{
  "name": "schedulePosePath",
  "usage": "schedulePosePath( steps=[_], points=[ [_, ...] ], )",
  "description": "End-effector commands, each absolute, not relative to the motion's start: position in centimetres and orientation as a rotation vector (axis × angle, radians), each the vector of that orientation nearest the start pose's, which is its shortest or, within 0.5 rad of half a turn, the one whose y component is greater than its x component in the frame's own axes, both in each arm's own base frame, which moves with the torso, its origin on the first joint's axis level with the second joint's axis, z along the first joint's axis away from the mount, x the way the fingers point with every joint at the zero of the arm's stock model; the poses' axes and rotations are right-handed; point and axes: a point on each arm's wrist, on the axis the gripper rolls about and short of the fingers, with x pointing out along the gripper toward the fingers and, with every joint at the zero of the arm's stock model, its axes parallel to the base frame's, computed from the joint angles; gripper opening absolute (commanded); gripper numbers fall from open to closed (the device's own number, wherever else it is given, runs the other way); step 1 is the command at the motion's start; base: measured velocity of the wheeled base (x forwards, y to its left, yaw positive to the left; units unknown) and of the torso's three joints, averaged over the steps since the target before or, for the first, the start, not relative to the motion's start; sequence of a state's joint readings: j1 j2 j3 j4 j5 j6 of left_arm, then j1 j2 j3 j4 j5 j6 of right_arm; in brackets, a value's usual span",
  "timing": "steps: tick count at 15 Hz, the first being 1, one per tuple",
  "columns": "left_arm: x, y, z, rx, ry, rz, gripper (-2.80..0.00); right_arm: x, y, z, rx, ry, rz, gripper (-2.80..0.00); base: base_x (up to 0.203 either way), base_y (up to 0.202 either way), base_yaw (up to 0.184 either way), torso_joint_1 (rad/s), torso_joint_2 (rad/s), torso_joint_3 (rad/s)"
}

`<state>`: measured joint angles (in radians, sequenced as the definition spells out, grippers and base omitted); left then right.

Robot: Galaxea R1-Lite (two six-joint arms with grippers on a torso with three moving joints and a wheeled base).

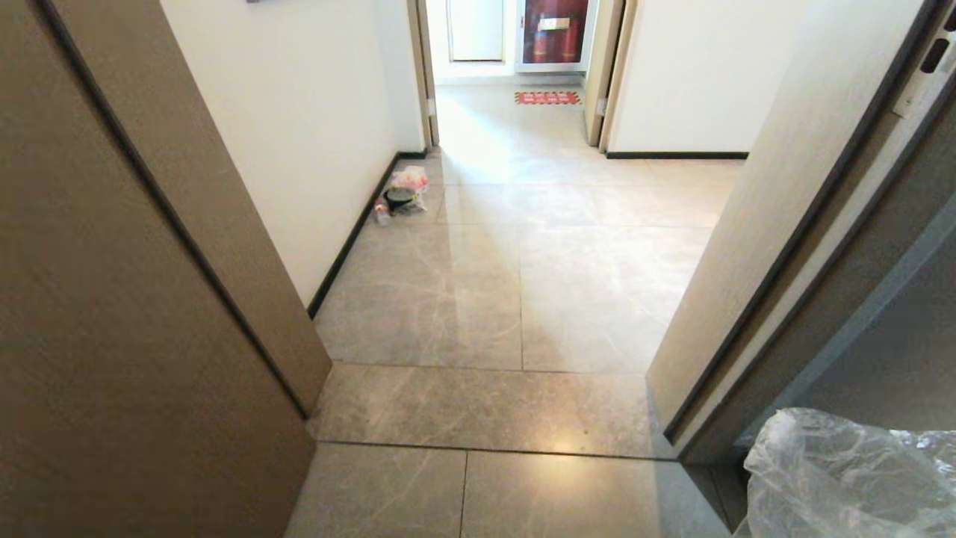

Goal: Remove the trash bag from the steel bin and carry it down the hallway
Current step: Put the trash bag at the door

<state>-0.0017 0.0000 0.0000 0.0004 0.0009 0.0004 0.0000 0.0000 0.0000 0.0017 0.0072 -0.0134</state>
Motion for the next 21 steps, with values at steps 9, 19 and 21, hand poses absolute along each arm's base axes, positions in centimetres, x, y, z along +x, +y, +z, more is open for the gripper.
schedulePosePath(
  steps=[9,19,21],
  points=[
    [-2.28,0.01,7.55,0.002,0.0,0.0,-2.8,-2.26,0.02,7.49,-0.014,0.005,0.008,-2.8,0.194,0.0,0.001,0.003,0.0,0.001],
    [-2.28,0.01,7.55,0.002,0.0,0.0,-2.8,-2.26,0.02,7.49,-0.014,0.005,0.008,-2.8,0.193,0.0,0.001,0.001,0.0,0.004],
    [-2.28,0.01,7.55,0.002,0.0,0.0,-2.8,-2.26,0.02,7.49,-0.014,0.005,0.008,-2.8,0.194,0.0,-0.002,0.002,0.0,0.0]
  ],
)
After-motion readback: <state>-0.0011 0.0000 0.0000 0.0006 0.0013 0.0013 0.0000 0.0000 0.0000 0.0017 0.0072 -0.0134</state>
